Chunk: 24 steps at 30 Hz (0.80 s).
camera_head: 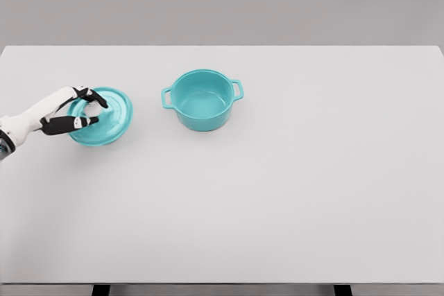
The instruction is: Cover the pot with left arm
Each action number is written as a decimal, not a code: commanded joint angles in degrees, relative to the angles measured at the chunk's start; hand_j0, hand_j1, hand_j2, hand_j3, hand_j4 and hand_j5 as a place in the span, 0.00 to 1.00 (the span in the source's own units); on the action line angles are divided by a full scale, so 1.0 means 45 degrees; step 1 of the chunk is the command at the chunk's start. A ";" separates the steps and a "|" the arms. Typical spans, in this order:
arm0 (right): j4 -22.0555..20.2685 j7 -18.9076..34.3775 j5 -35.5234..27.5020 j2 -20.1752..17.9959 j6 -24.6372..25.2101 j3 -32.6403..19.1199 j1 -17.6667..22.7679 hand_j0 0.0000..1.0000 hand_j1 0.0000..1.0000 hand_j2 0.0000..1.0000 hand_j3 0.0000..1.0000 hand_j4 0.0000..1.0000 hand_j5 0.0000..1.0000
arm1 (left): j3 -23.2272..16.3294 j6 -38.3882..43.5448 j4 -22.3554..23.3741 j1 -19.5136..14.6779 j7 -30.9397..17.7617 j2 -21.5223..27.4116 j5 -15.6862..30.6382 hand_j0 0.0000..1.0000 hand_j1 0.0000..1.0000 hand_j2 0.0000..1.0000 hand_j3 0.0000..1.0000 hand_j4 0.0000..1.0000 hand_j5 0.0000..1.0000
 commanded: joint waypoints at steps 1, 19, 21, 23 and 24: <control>-0.0001 0.0003 0.0011 -0.0001 -0.0006 -0.0002 0.0000 1.00 1.00 1.00 1.00 1.00 1.00 | 0.0003 0.0060 -0.0030 -0.0058 -0.0166 -0.0158 -0.0077 0.49 0.49 0.49 0.49 0.49 0.49; -0.0001 0.0003 0.0011 -0.0001 -0.0006 -0.0002 0.0000 1.00 1.00 1.00 1.00 1.00 1.00 | -0.0017 0.0119 -0.0557 -0.0820 -0.0381 -0.0490 -0.0253 0.49 0.49 0.49 0.49 0.49 0.49; -0.0001 0.0003 0.0011 -0.0001 -0.0006 -0.0002 0.0000 1.00 1.00 1.00 1.00 1.00 1.00 | 0.0003 0.0119 -0.0577 -0.0859 -0.0381 -0.0529 -0.0273 0.49 0.49 0.49 0.49 0.49 0.49; -0.0001 0.0003 0.0010 -0.0001 -0.0006 -0.0002 0.0000 1.00 1.00 1.00 1.00 1.00 1.00 | -0.0036 0.0119 -0.0616 -0.0957 -0.0381 -0.0685 -0.0273 0.49 0.49 0.49 0.49 0.49 0.49; -0.0001 0.0003 0.0011 -0.0001 -0.0006 -0.0002 0.0000 1.00 1.00 1.00 1.00 1.00 1.00 | -0.0153 0.0119 -0.0616 -0.0996 -0.0381 -0.0744 -0.0273 0.49 0.49 0.49 0.49 0.49 0.49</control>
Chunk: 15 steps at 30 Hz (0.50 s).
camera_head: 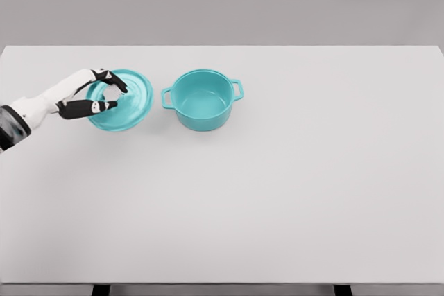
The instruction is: Cover the pot with left arm
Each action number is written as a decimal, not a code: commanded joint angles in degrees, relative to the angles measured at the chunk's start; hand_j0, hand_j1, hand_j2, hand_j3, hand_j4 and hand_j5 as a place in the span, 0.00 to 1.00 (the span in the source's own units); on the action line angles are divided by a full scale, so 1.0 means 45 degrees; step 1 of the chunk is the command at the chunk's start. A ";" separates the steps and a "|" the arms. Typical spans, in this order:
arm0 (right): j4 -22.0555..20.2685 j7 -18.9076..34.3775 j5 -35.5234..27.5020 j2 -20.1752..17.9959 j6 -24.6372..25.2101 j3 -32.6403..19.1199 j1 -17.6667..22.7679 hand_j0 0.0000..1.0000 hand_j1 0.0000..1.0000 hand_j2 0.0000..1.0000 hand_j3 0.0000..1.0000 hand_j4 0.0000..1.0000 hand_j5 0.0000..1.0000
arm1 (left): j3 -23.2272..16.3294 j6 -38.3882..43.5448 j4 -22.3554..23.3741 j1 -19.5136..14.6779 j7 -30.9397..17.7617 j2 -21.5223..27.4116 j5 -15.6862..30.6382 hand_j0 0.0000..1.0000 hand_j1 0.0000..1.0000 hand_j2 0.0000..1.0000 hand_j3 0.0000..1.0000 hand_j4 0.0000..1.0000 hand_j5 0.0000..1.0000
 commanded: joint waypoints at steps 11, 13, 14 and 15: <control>-0.0001 0.0004 0.0007 -0.0001 -0.0005 -0.0002 0.0000 1.00 1.00 1.00 1.00 1.00 1.00 | -0.0553 0.0014 -0.0031 -0.0488 0.0003 -0.0439 0.0008 0.49 0.49 0.49 0.49 0.49 0.49; -0.0001 0.0004 0.0007 -0.0001 -0.0005 -0.0002 0.0000 1.00 1.00 1.00 1.00 1.00 1.00 | -0.0572 0.0053 -0.0031 -0.0605 -0.0154 -0.0536 0.0008 0.49 0.49 0.49 0.49 0.49 0.49; -0.0001 0.0004 0.0007 -0.0001 -0.0005 -0.0002 0.0000 1.00 1.00 1.00 1.00 1.00 1.00 | -0.0611 0.0170 -0.0011 -0.0625 -0.0212 -0.0693 0.0008 0.49 0.49 0.49 0.49 0.49 0.49; -0.0001 0.0004 0.0007 -0.0001 -0.0005 -0.0002 0.0000 1.00 1.00 1.00 1.00 1.00 1.00 | -0.0865 0.0190 -0.0011 -0.0761 -0.0212 -0.0752 0.0008 0.49 0.49 0.49 0.49 0.49 0.49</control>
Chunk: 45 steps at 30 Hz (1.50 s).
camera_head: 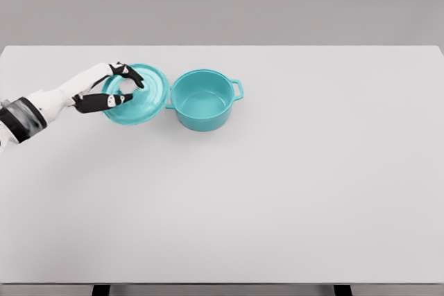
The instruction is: Cover the pot with left arm
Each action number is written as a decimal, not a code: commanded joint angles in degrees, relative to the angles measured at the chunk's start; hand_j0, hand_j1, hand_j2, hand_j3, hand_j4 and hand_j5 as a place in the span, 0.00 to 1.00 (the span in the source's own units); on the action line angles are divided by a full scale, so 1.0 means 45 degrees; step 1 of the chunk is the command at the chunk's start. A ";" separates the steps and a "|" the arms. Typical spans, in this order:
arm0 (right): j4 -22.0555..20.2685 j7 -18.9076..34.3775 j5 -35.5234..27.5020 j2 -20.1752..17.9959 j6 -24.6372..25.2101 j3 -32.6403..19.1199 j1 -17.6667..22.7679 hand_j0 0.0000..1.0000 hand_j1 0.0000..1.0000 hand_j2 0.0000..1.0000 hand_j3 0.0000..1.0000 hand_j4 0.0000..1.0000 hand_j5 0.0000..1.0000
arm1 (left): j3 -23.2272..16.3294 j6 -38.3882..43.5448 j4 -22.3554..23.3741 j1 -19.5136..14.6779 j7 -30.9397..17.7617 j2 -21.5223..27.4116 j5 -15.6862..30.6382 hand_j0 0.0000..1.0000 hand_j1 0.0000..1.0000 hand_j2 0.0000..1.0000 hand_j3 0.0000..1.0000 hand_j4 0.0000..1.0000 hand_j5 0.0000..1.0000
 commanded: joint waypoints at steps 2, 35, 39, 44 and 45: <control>0.0000 0.0004 0.0008 -0.0001 -0.0006 -0.0002 0.0000 1.00 1.00 1.00 1.00 1.00 1.00 | -0.0319 0.0090 0.0003 -0.0039 -0.0071 -0.0263 0.0018 0.49 0.49 0.49 0.49 0.49 0.49; 0.0000 0.0004 0.0008 -0.0001 -0.0006 -0.0002 0.0000 1.00 1.00 1.00 1.00 1.00 1.00 | -0.2077 0.0871 0.1018 -0.2070 -0.0227 -0.2021 -0.0334 0.50 0.50 0.50 0.50 0.50 0.50; 0.0000 0.0004 0.0008 -0.0001 -0.0006 -0.0002 0.0000 1.00 1.00 1.00 1.00 1.00 1.00 | -0.2272 0.0950 0.1272 -0.2324 -0.0383 -0.2314 -0.0353 0.50 0.50 0.50 0.50 0.50 0.50; 0.0000 0.0004 0.0008 -0.0001 -0.0006 -0.0002 0.0000 1.00 1.00 1.00 1.00 1.00 1.00 | -0.2350 0.0949 0.1897 -0.2539 -0.0539 -0.2763 -0.0373 0.50 0.50 0.50 0.50 0.50 0.50; 0.0000 0.0004 0.0008 -0.0001 -0.0006 -0.0002 0.0000 1.00 1.00 1.00 1.00 1.00 1.00 | -0.2370 0.0949 0.2015 -0.2656 -0.0559 -0.2803 -0.0373 0.50 0.50 0.50 0.50 0.50 0.50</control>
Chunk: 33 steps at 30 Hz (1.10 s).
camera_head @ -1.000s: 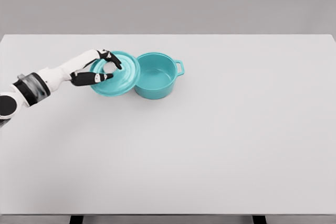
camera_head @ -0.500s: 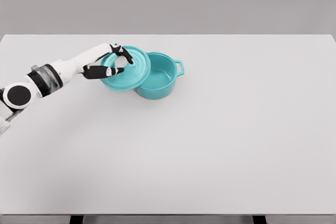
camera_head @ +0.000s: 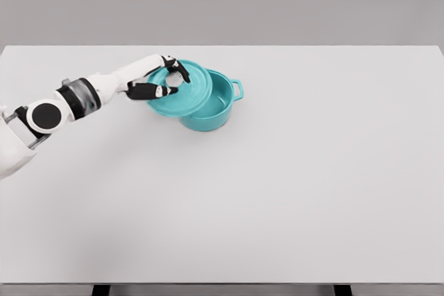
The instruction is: Cover the pot with left arm
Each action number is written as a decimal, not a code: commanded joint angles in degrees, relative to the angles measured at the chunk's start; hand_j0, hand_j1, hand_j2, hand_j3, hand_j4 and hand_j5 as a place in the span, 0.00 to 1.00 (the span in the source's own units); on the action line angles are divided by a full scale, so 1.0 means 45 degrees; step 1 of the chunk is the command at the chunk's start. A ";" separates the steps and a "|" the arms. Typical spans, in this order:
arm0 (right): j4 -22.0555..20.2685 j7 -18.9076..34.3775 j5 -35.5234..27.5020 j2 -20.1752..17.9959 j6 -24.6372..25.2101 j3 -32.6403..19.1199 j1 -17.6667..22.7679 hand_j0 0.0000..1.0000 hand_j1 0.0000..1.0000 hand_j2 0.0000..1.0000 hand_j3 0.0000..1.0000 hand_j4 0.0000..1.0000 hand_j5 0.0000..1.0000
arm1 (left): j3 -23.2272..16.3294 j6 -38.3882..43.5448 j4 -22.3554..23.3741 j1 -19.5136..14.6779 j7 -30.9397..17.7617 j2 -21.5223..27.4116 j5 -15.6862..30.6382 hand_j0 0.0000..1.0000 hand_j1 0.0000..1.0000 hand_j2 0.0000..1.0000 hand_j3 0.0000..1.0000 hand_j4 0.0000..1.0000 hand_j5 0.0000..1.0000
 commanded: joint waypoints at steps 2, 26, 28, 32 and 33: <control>0.0000 0.0003 0.0008 -0.0001 -0.0006 -0.0002 0.0000 1.00 1.00 1.00 1.00 1.00 1.00 | -0.0029 0.0012 0.0360 -0.0039 -0.0141 -0.0181 0.0014 0.50 0.50 0.50 0.50 0.50 0.50; 0.0000 0.0003 0.0008 -0.0001 -0.0006 -0.0002 0.0000 1.00 1.00 1.00 1.00 1.00 1.00 | -0.0596 0.0012 0.1200 -0.0586 -0.0180 -0.1255 0.0014 0.50 0.50 0.50 0.50 0.50 0.50; 0.0000 0.0003 0.0008 -0.0001 -0.0006 -0.0002 0.0000 1.00 1.00 1.00 1.00 1.00 1.00 | -0.0596 0.0012 0.1297 -0.0605 -0.0180 -0.1275 0.0014 0.50 0.50 0.50 0.50 0.50 0.50; 0.0000 0.0003 0.0008 -0.0001 -0.0006 -0.0002 0.0000 1.00 1.00 1.00 1.00 1.00 1.00 | -0.0654 0.0012 0.1317 -0.0625 -0.0180 -0.1294 0.0014 0.50 0.50 0.50 0.50 0.50 0.50; 0.0000 0.0003 0.0008 -0.0001 -0.0006 -0.0002 0.0000 1.00 1.00 1.00 1.00 1.00 1.00 | -0.0674 0.0012 0.1317 -0.0625 -0.0180 -0.1313 -0.0005 0.50 0.50 0.50 0.50 0.50 0.50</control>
